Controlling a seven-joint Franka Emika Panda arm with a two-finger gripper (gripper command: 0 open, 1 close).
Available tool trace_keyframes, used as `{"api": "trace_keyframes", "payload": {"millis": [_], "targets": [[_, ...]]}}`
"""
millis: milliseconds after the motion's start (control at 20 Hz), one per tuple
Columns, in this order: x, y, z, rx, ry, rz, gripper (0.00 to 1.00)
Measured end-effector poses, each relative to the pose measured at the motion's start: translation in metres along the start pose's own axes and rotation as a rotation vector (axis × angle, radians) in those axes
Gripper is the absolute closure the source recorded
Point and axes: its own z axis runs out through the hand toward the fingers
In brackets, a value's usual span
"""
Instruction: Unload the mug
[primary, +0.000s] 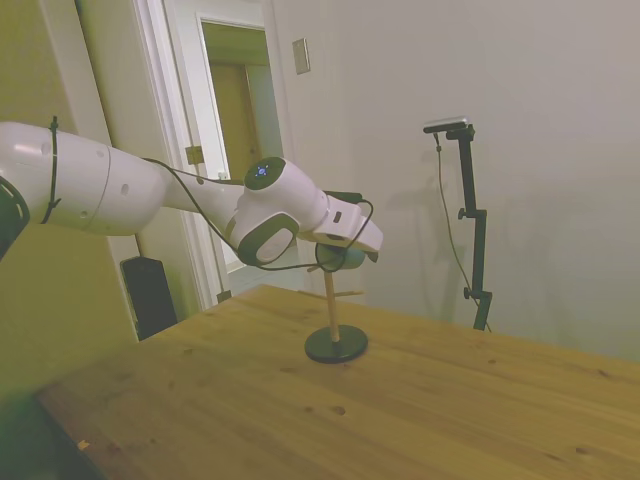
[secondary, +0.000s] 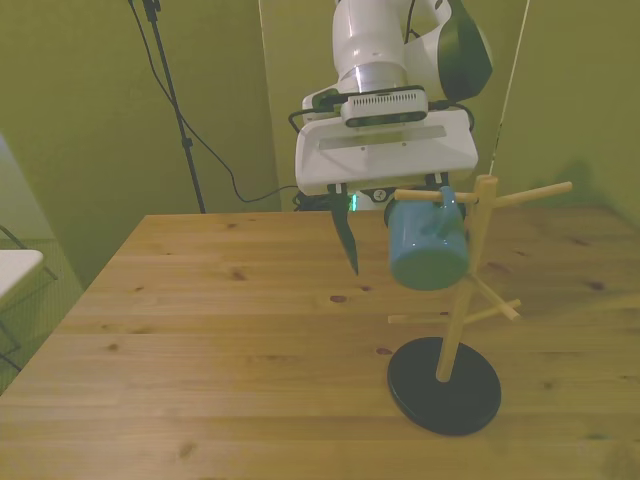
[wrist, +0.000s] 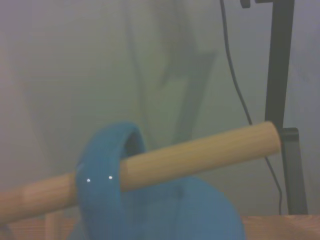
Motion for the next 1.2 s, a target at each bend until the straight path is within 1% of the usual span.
{"api": "trace_keyframes", "payload": {"millis": [800, 1200], "targets": [[-0.0015, -0.0008, -0.0019, 0.002, -0.008, -0.024, 1.0], [0.0036, 0.0031, -0.0069, 0.002, -0.001, -0.011, 1.0]]}}
